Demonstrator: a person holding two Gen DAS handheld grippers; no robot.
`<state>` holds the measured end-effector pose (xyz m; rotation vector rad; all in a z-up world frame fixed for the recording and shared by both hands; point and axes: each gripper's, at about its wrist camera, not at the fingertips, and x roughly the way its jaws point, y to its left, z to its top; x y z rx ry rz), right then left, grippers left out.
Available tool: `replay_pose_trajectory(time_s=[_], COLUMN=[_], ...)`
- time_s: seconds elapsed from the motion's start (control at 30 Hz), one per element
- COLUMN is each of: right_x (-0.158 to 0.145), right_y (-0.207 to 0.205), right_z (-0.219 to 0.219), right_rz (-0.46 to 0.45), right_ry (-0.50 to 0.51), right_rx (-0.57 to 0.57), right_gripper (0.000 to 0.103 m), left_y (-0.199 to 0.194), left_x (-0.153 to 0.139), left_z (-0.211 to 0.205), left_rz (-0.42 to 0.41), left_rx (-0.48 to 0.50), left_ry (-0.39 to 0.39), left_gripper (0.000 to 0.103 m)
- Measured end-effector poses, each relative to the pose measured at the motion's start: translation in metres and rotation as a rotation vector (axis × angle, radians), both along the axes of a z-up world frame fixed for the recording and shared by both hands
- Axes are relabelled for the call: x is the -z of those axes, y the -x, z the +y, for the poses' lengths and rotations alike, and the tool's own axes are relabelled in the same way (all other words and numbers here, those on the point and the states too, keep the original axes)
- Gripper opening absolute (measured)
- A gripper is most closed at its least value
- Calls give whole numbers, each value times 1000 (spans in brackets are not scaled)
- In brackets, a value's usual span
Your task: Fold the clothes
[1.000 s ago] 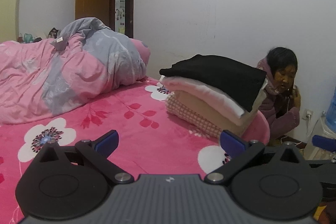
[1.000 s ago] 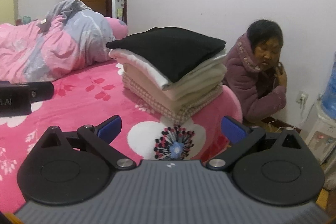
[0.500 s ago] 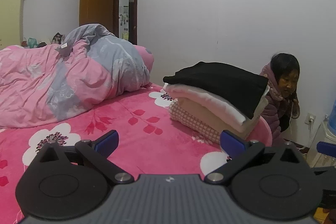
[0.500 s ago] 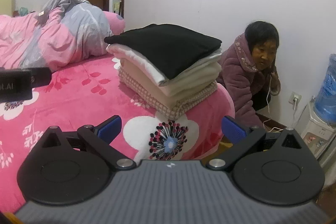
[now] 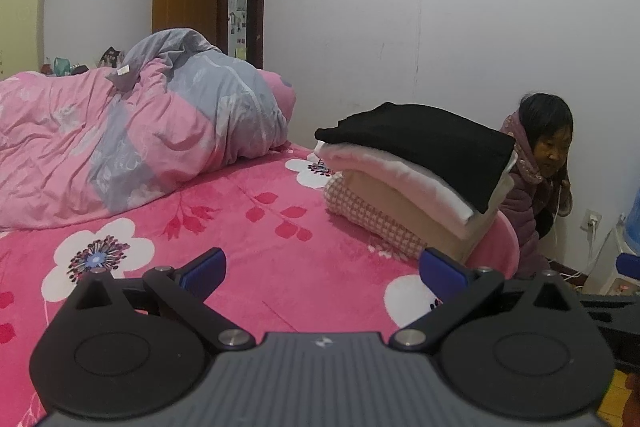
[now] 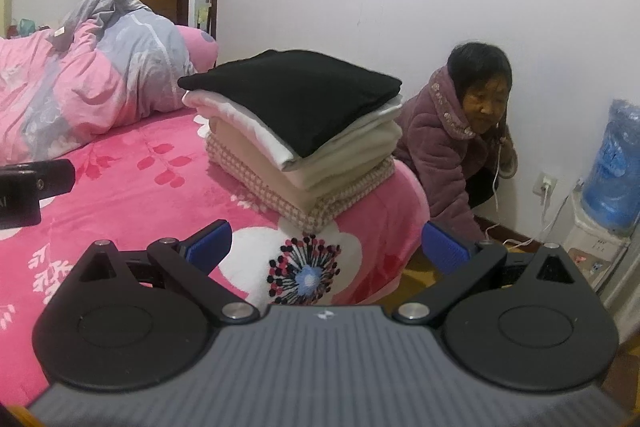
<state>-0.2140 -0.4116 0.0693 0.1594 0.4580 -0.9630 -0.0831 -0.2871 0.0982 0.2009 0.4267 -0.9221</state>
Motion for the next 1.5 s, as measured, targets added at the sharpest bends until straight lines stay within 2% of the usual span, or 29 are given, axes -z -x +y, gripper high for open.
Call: replay_pose_trajectory(time_s=[0.4, 0.93, 1.5], right_x=[2, 2, -1], right_y=[-6, -10, -18], right_z=[1, 11, 12], right_rz=[0, 39, 61], right_ry=[-3, 6, 9], right_rx=[6, 4, 11], right_gripper=[102, 102, 102], left_y=[6, -4, -11], left_x=[12, 16, 18], left_z=[-10, -5, -6], left_rz=[18, 82, 109], left_rx=[35, 41, 44], left_ry=[-50, -40, -40], left_gripper=[103, 103, 103])
